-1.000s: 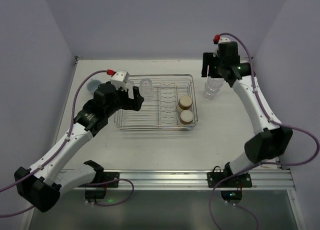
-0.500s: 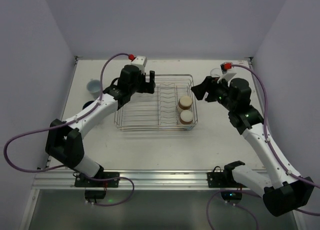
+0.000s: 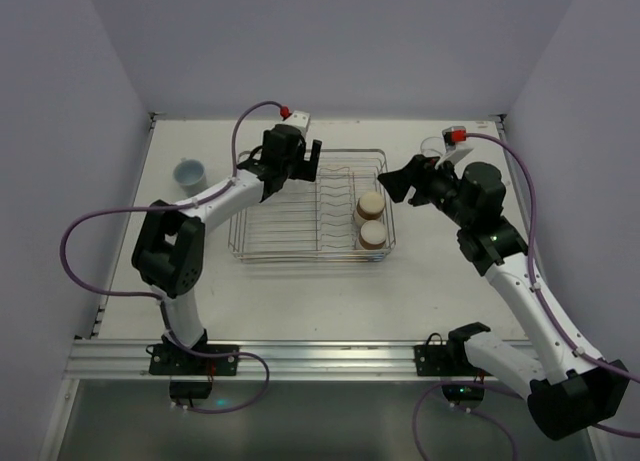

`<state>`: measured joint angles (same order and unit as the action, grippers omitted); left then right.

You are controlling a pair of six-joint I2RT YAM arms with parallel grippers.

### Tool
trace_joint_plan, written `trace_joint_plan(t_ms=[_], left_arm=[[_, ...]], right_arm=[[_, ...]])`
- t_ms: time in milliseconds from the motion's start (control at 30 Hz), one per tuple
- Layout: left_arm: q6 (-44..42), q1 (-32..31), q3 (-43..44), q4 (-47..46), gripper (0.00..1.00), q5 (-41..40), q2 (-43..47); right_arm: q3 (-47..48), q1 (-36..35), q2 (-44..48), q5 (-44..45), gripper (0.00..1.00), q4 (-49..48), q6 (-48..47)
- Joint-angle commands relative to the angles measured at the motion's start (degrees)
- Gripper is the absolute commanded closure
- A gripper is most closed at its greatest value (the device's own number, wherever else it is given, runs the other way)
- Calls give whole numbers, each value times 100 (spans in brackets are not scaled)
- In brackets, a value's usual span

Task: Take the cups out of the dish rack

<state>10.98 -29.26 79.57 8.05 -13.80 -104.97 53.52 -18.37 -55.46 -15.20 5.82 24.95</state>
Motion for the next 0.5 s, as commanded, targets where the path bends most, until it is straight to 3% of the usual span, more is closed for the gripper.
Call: trace_joint_plan(t_ms=[0, 267, 367, 467], left_arm=[[-96, 52, 305, -269, 4, -238, -286], [44, 52, 244, -427, 11, -141, -692], [106, 52, 156, -506, 25, -53, -674], [176, 52, 50, -542, 47, -8, -490]], right_arm=[[27, -26, 71, -123, 31, -284, 54], [88, -79, 53, -185, 31, -328, 115], [124, -132, 53, -194, 31, -310, 133], [124, -202, 62, -194, 31, -310, 203]])
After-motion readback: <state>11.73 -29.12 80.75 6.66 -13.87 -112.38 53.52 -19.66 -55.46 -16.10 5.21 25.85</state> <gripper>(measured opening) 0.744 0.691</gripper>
